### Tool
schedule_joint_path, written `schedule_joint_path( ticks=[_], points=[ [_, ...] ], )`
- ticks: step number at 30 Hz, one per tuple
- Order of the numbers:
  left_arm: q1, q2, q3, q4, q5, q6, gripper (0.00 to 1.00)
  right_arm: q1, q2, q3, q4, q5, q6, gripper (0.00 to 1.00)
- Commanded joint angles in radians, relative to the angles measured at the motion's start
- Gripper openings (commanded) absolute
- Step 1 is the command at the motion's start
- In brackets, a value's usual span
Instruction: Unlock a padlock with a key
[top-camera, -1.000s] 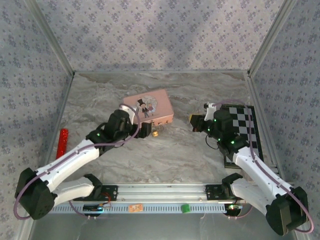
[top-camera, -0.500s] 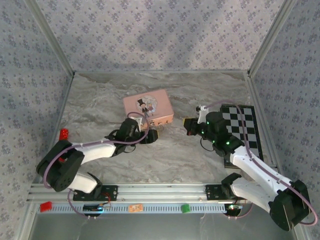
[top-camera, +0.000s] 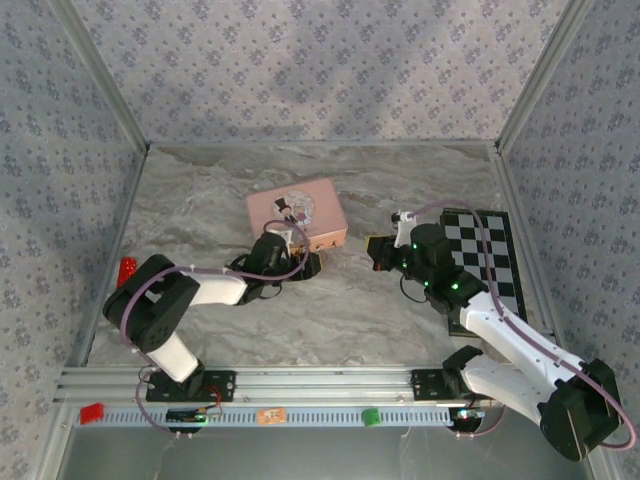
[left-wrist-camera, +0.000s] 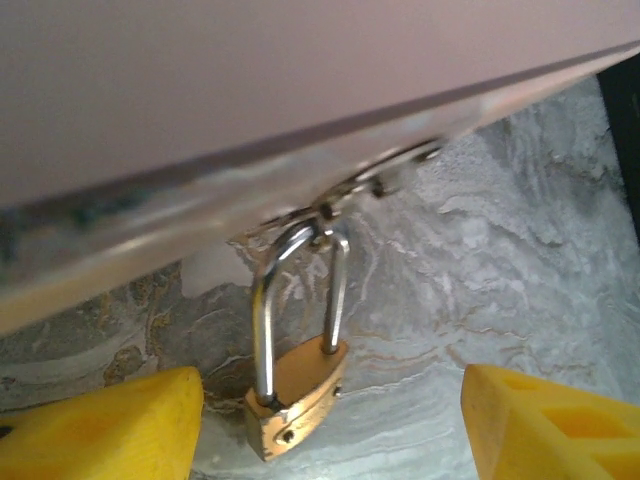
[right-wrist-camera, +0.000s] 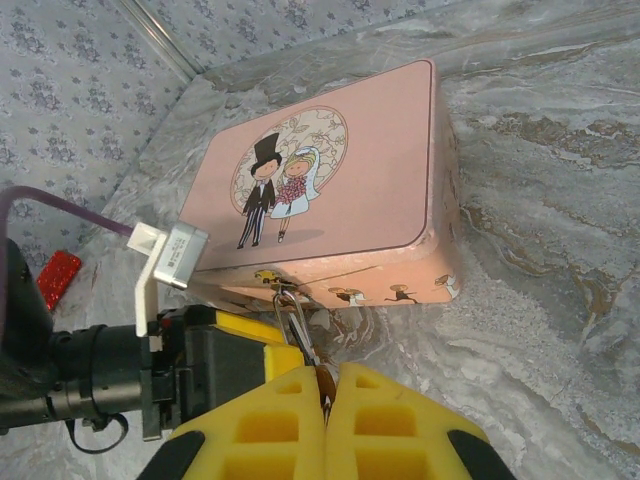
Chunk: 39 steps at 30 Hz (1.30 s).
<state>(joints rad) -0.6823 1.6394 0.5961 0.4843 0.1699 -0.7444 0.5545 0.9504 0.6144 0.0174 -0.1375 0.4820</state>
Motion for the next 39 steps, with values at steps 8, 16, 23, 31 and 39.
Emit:
schedule_joint_path(
  ticks=[8, 16, 23, 31, 39],
  points=[
    [0.019, 0.08, 0.014, 0.132, -0.015, -0.029, 0.64, 0.016, 0.042, 0.064, -0.024, 0.013, -0.002, 0.0],
    [0.027, 0.153, 0.03, 0.228, 0.052, -0.026, 0.61, 0.033, 0.066, 0.092, -0.034, 0.016, -0.001, 0.0],
    [0.029, 0.196, 0.05, 0.257, 0.097, -0.017, 0.57, 0.044, 0.065, 0.108, -0.059, 0.028, -0.005, 0.0],
    [0.033, 0.211, 0.054, 0.274, 0.102, -0.03, 0.49, 0.055, 0.054, 0.11, -0.072, 0.044, -0.005, 0.0],
    [0.053, 0.213, 0.028, 0.323, 0.112, -0.082, 0.41, 0.064, 0.053, 0.101, -0.069, 0.048, 0.0, 0.0]
  ],
)
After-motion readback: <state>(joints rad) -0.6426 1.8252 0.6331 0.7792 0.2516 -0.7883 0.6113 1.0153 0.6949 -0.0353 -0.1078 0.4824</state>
